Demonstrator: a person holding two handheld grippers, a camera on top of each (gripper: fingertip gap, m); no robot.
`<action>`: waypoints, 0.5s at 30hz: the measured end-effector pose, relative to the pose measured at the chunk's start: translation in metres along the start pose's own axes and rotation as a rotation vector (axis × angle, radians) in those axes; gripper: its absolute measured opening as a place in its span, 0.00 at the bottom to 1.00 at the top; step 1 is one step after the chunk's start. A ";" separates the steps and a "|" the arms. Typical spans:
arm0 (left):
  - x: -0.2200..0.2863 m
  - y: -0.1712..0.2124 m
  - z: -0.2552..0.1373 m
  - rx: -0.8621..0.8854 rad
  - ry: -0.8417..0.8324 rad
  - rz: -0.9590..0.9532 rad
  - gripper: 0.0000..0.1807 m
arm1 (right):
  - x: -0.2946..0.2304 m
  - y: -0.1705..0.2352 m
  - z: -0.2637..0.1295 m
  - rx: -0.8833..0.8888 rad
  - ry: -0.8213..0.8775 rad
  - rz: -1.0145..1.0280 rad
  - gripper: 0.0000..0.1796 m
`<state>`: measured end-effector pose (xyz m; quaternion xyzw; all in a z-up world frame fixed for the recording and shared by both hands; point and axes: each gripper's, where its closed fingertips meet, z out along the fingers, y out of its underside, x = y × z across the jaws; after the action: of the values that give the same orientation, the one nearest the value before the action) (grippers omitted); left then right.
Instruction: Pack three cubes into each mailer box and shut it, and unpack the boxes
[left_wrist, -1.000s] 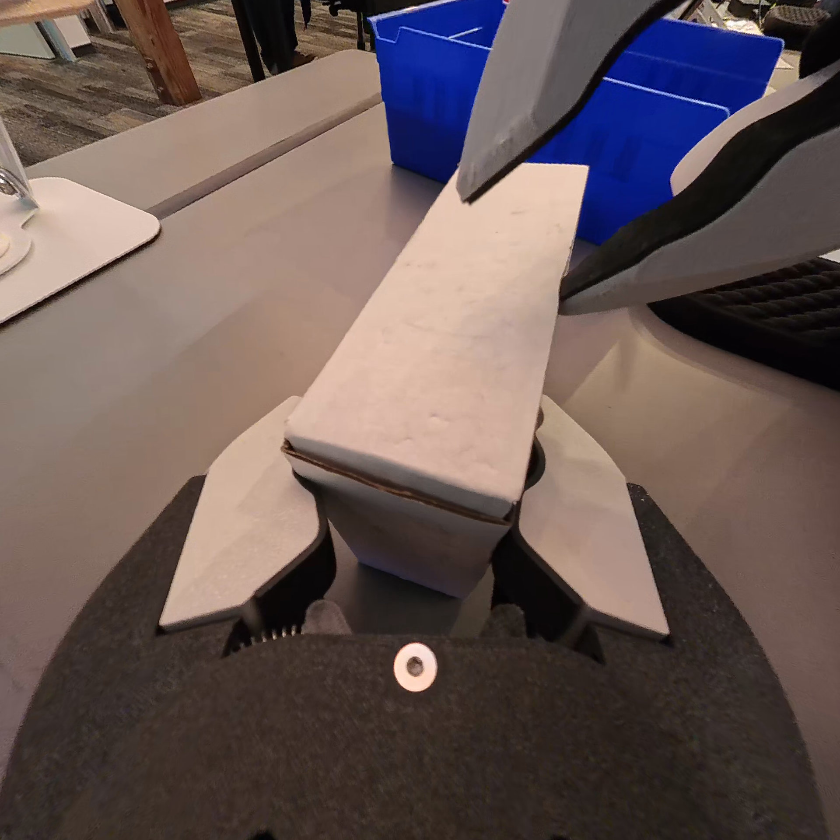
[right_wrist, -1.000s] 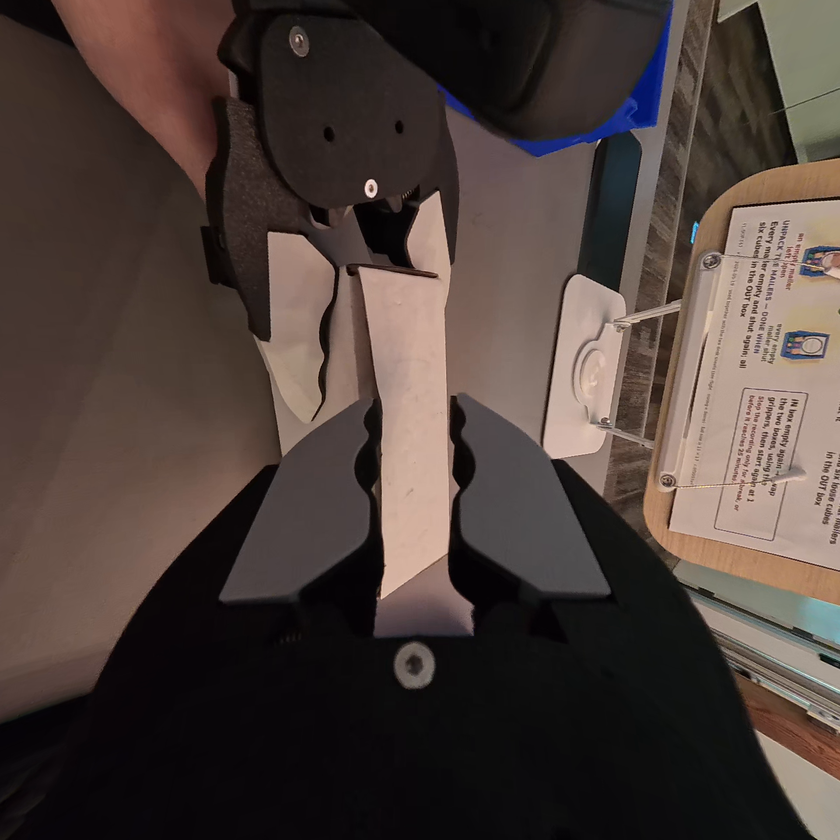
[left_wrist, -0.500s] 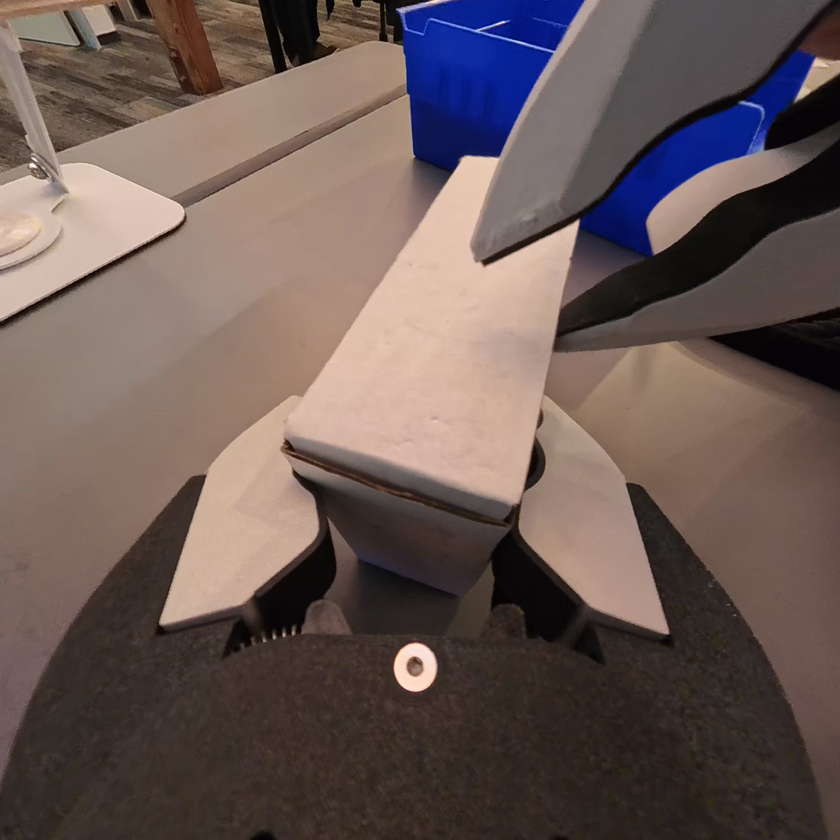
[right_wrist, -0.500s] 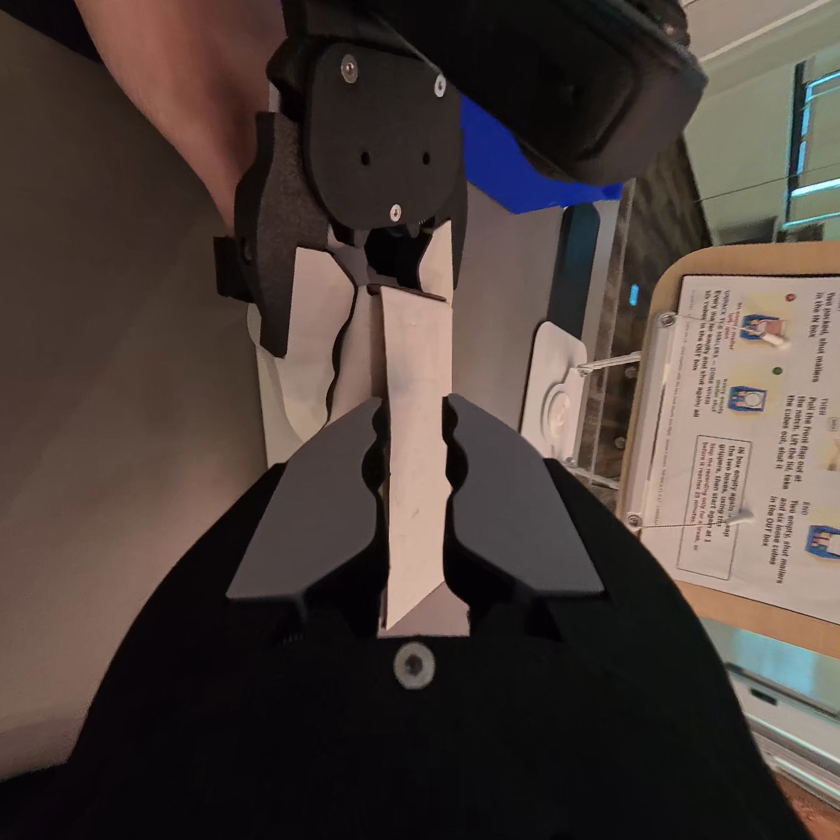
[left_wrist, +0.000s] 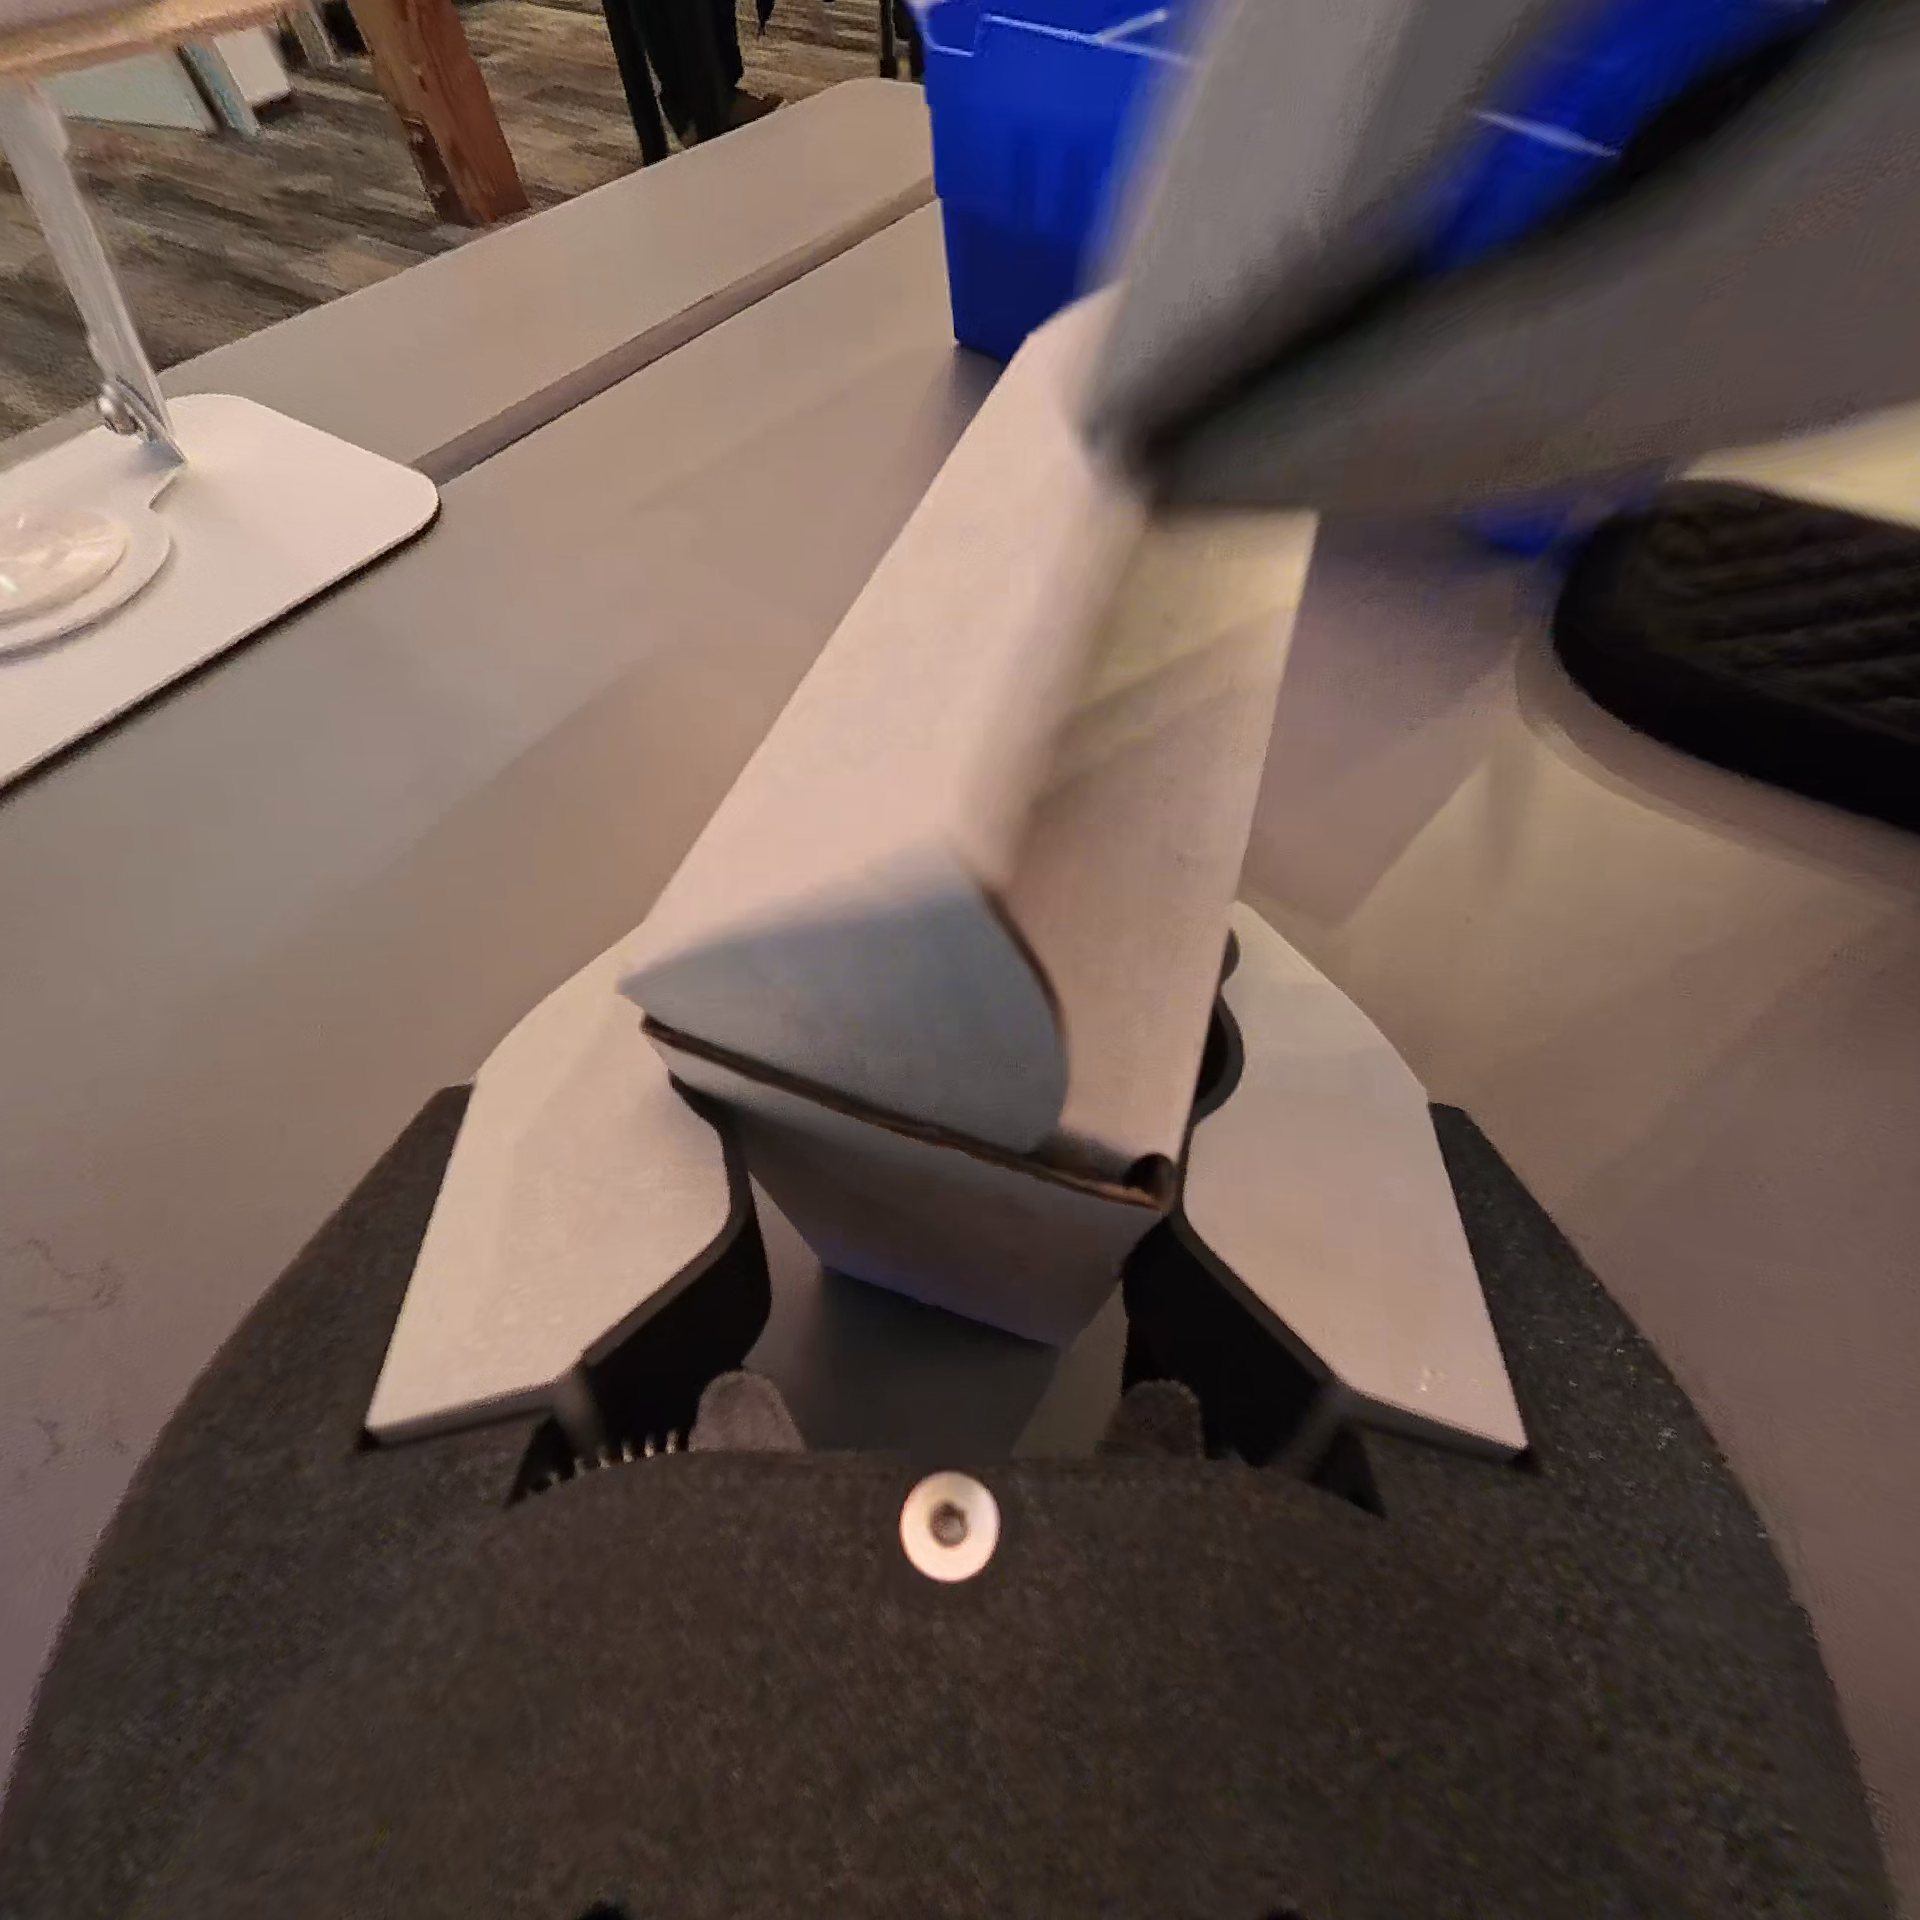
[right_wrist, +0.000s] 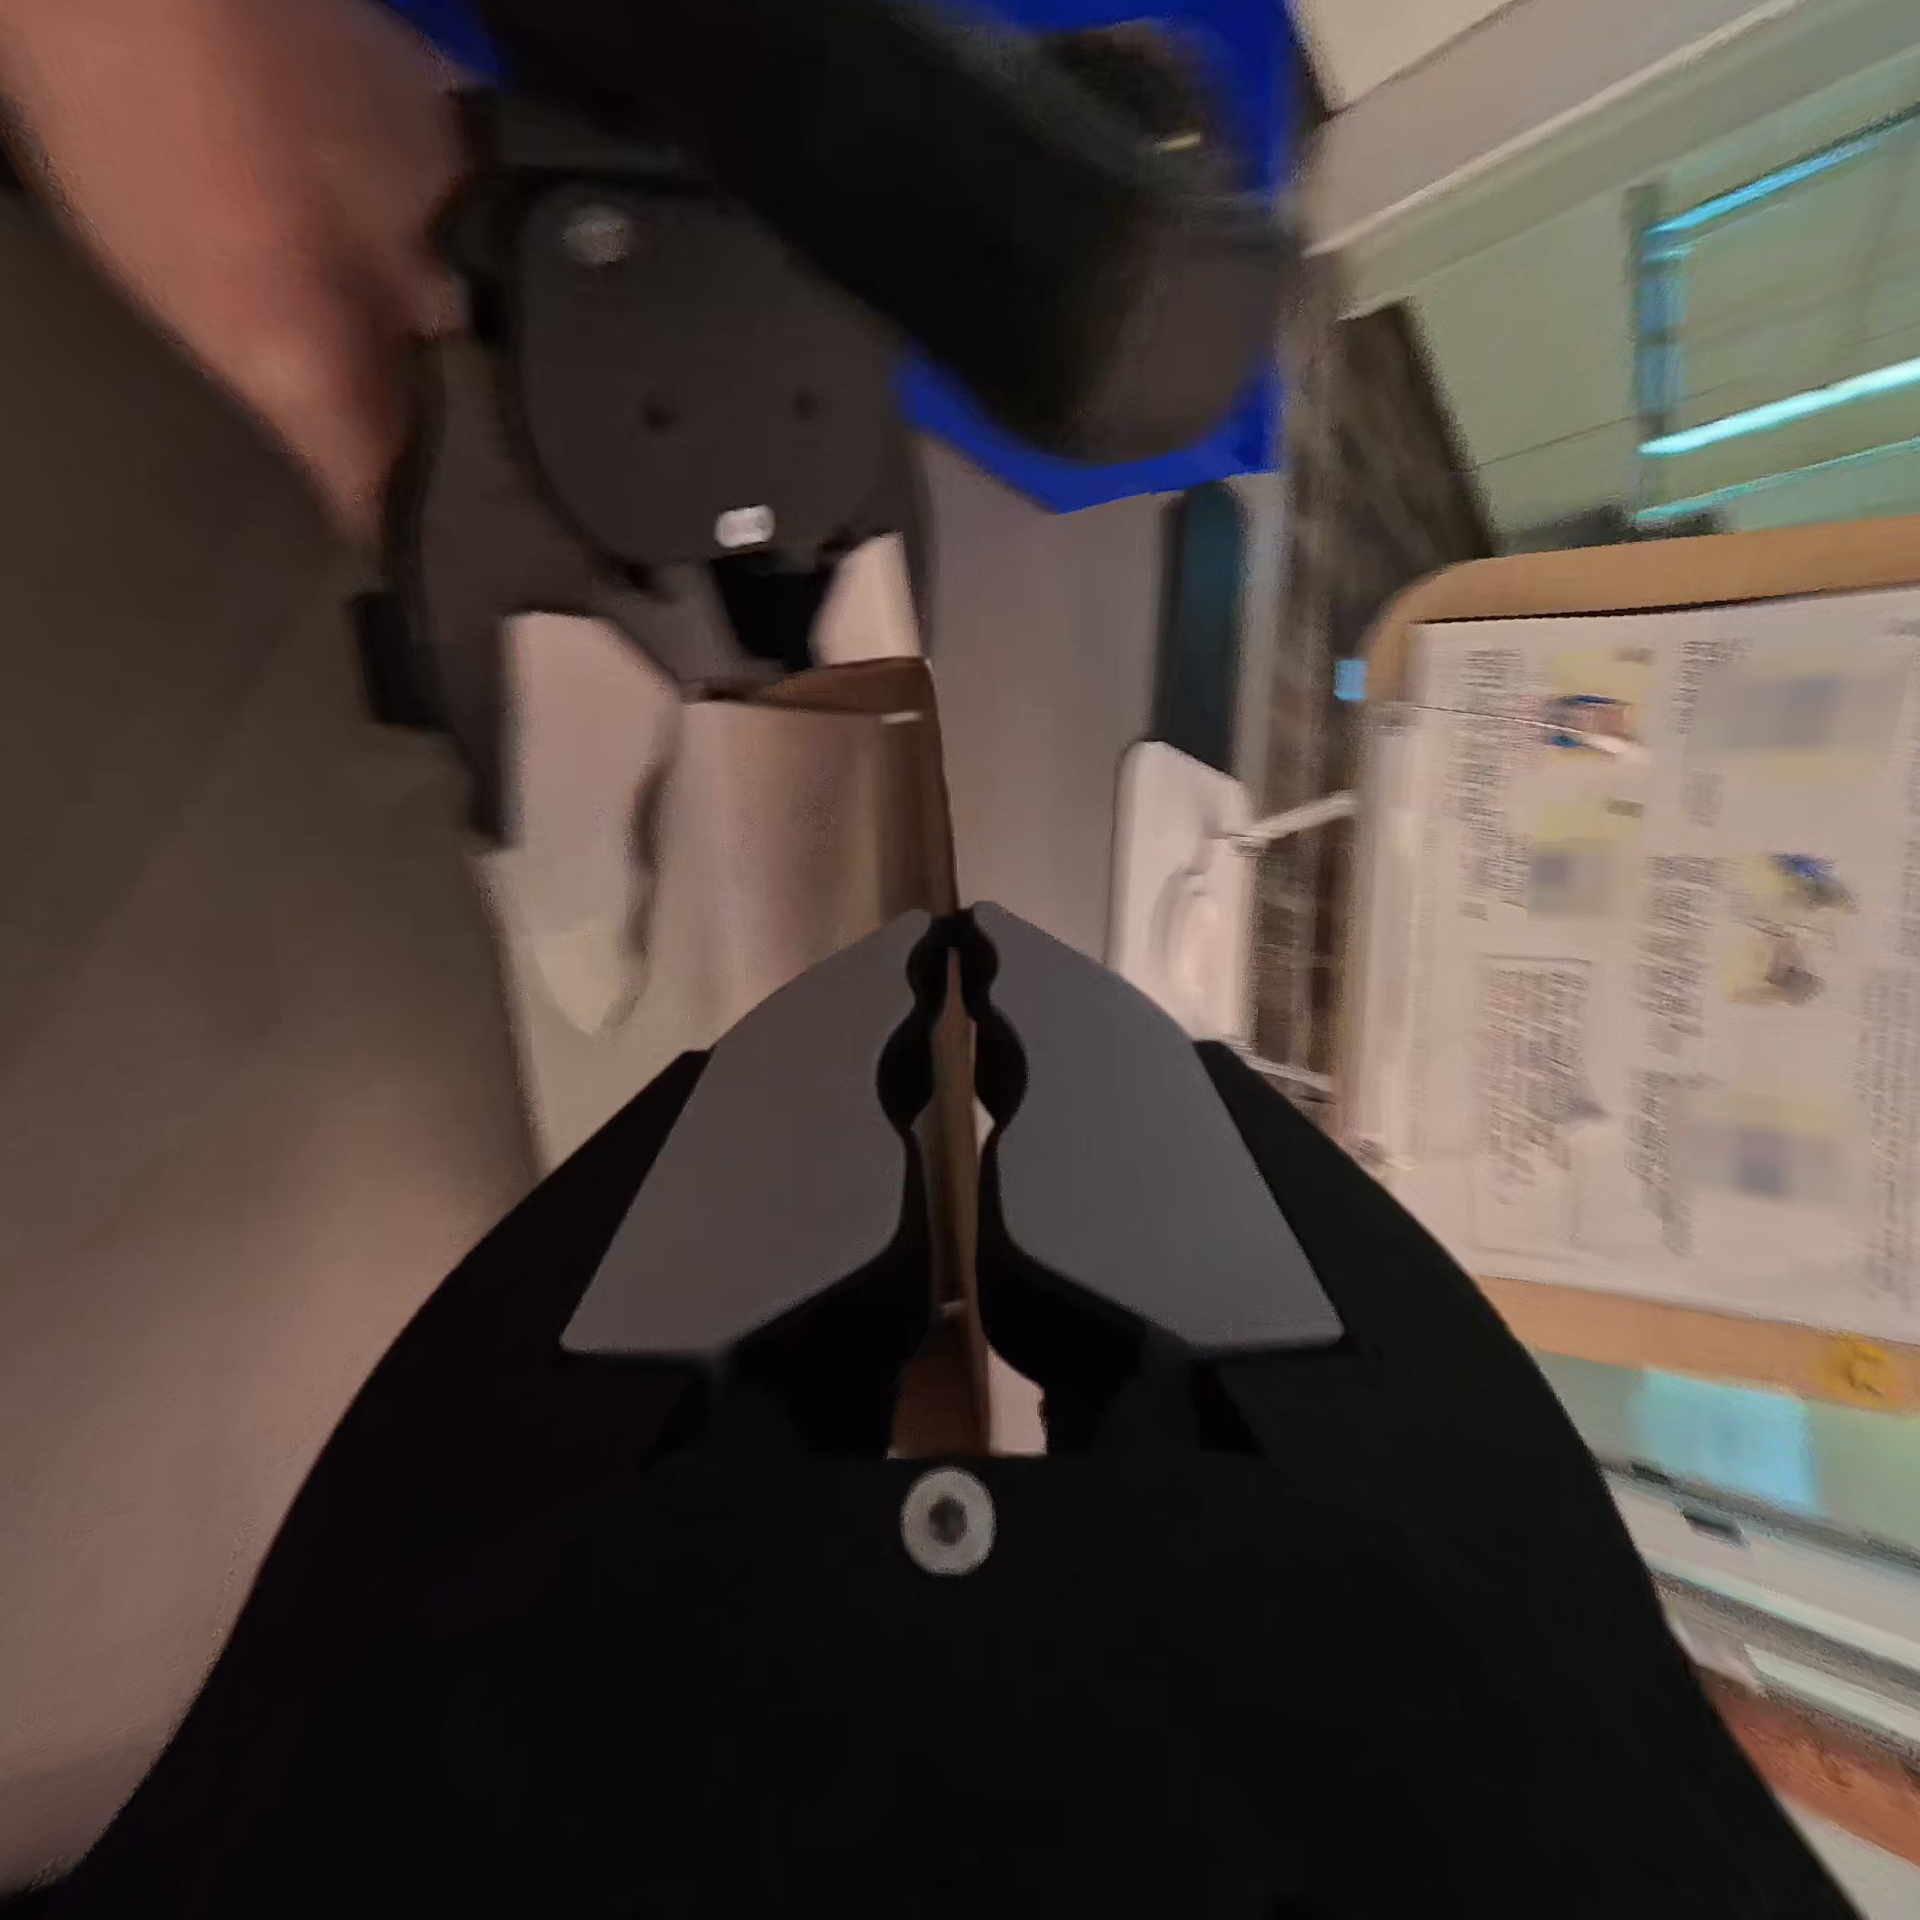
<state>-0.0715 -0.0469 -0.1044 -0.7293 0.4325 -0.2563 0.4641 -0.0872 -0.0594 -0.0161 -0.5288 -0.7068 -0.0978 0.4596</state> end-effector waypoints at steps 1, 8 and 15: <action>0.004 -0.001 0.000 0.005 -0.002 0.045 0.48 | 0.011 0.001 -0.004 -0.001 0.051 0.019 0.02; 0.011 0.000 0.003 -0.011 0.040 0.037 0.49 | 0.010 0.041 -0.016 -0.107 -0.081 0.171 0.07; 0.016 -0.001 -0.002 0.004 0.029 0.144 0.49 | -0.010 0.053 -0.019 -0.117 -0.259 0.229 0.02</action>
<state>-0.0646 -0.0608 -0.1030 -0.6914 0.4901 -0.2336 0.4767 -0.0319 -0.0556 -0.0314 -0.6398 -0.6884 -0.0170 0.3413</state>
